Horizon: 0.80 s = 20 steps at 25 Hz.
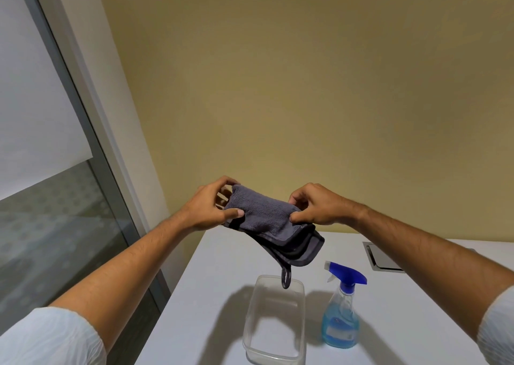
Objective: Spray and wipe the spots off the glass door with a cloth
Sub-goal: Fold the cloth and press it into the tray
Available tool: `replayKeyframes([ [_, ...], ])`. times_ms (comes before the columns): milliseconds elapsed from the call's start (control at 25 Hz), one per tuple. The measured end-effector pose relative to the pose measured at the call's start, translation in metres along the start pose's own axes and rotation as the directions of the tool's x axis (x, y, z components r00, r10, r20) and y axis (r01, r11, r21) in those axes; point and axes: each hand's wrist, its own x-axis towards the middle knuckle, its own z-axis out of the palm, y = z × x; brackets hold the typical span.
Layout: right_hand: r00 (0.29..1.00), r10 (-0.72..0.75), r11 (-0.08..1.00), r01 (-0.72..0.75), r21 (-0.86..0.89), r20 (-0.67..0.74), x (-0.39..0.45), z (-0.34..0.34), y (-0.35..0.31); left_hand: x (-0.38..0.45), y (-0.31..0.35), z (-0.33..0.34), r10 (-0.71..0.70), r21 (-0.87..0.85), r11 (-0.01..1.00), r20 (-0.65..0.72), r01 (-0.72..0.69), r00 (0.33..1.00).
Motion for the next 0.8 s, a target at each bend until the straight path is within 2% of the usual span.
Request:
replayKeyframes([
  [120, 1.000, -0.010, 0.998, 0.011, -0.062, 0.019, 0.002, 0.000, -0.001, 0.003, -0.001, 0.000, 0.066, 0.066, 0.996, 0.002, -0.066, 0.998],
  [240, 0.999, 0.005, 0.993, 0.000, -0.116, 0.040, 0.006, 0.000, -0.002, 0.006, -0.007, 0.001, 0.102, 0.154, 0.982, 0.081, -0.113, 0.992],
  [480, 0.994, 0.085, 0.983, -0.071, -0.171, 0.072, 0.016, 0.016, 0.001, 0.022, -0.029, 0.022, 0.078, 0.342, 0.932, 0.145, -0.124, 0.986],
  [800, 0.962, 0.271, 0.941, -0.260, -0.216, 0.022, 0.037, 0.050, 0.019, 0.044, -0.074, 0.048, 0.108, 0.351, 0.919, 0.217, -0.181, 0.970],
])
